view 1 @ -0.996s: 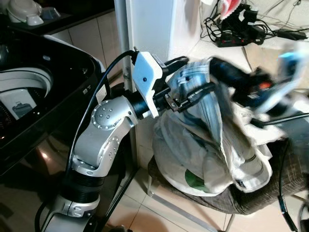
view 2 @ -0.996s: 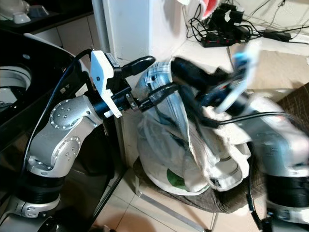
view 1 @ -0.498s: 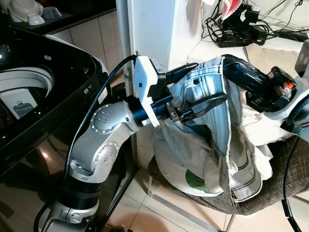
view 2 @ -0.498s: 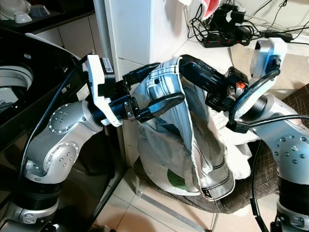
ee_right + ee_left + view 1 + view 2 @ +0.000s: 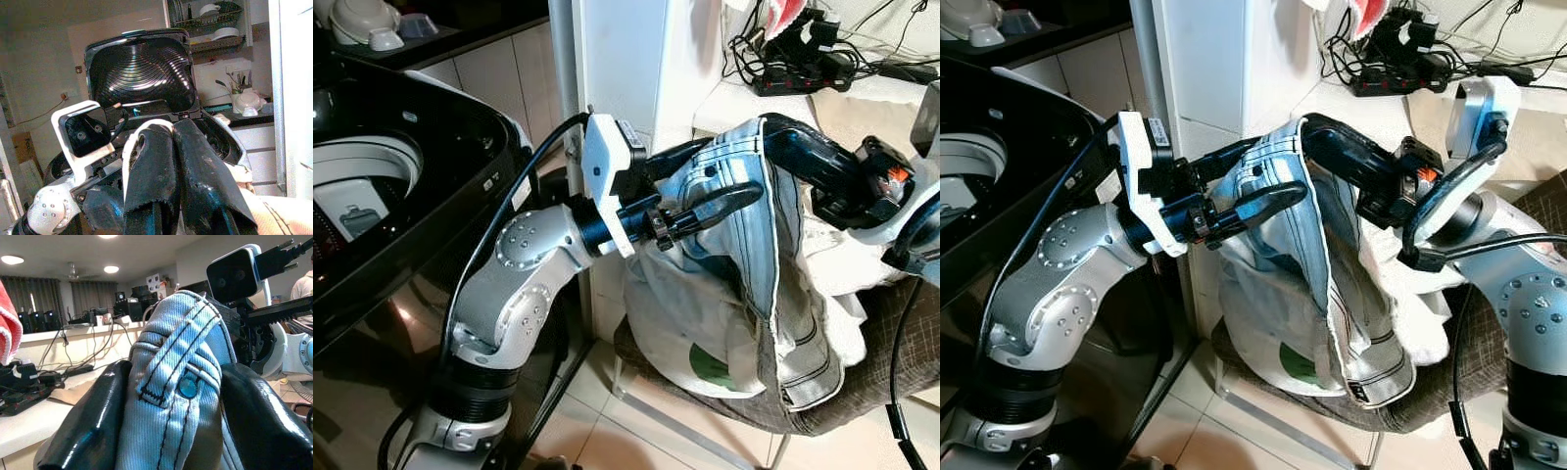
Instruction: Clothes washing
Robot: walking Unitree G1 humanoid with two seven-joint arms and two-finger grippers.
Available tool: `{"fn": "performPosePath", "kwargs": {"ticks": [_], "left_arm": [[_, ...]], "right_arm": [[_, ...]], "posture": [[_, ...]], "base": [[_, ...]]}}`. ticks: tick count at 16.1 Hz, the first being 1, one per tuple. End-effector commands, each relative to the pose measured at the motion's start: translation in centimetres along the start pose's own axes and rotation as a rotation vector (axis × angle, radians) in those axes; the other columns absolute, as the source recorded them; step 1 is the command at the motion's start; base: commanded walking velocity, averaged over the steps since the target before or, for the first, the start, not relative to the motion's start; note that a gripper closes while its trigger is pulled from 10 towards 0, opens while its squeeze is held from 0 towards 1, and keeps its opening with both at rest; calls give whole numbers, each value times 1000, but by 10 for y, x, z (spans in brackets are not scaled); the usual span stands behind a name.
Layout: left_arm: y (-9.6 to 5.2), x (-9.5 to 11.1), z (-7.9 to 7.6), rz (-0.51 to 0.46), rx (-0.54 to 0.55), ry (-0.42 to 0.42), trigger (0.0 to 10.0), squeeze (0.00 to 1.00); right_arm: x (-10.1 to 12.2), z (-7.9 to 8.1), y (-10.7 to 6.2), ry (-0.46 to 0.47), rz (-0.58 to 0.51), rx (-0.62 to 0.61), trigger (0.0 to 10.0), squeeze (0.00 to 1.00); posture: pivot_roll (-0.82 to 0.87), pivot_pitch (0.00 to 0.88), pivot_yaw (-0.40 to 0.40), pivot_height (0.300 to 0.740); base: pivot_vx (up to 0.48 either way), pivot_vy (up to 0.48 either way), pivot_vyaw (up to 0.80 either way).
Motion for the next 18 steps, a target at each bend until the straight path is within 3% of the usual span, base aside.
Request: {"fn": "performPosePath", "kwargs": {"ticks": [1, 11, 12, 15, 17, 18], "left_arm": [[3, -5, -2, 27, -25, -16, 0, 0], [0, -6, 4, 39, -18, -6, 0, 0], [-1, -6, 4, 40, -17, -5, 0, 0], [-1, -6, 7, 45, -6, 1, 0, 0], [-2, -7, 12, 54, 12, 12, 0, 0], [-3, -7, 14, 59, 20, 17, 0, 0]], "right_arm": [[4, 10, 3, -23, -6, 43, 0, 0], [-3, 9, 5, -36, 19, 22, 0, 0], [-3, 9, 6, -39, 20, 20, 941, 0], [-3, 9, 6, -42, 19, 16, 1333, 0], [-3, 7, 6, -50, 19, 8, 2196, 0], [-4, 7, 6, -55, 20, 5, 3765, 0]], "posture": [[-66, 0, 6, 740], [-61, 0, 16, 740], [-61, 0, 16, 740], [-60, 0, 17, 740], [-59, 0, 17, 740], [-56, 0, 19, 740]], "base": [[0, 0, 0], [0, 0, 0], [0, 0, 0], [0, 0, 0], [0, 0, 0], [0, 0, 0]]}}
Point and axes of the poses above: a point about 5 cm out from each wrist's last joint towards the gripper, its own y axis pointing out of the wrist towards the gripper, its own x axis along the axis of the wrist's last joint, z = x × y, the point moved 5 cm from there along y, pointing out of the wrist towards the gripper, and after that the axes turned 12 degrees about y, right-handed, at the moved point
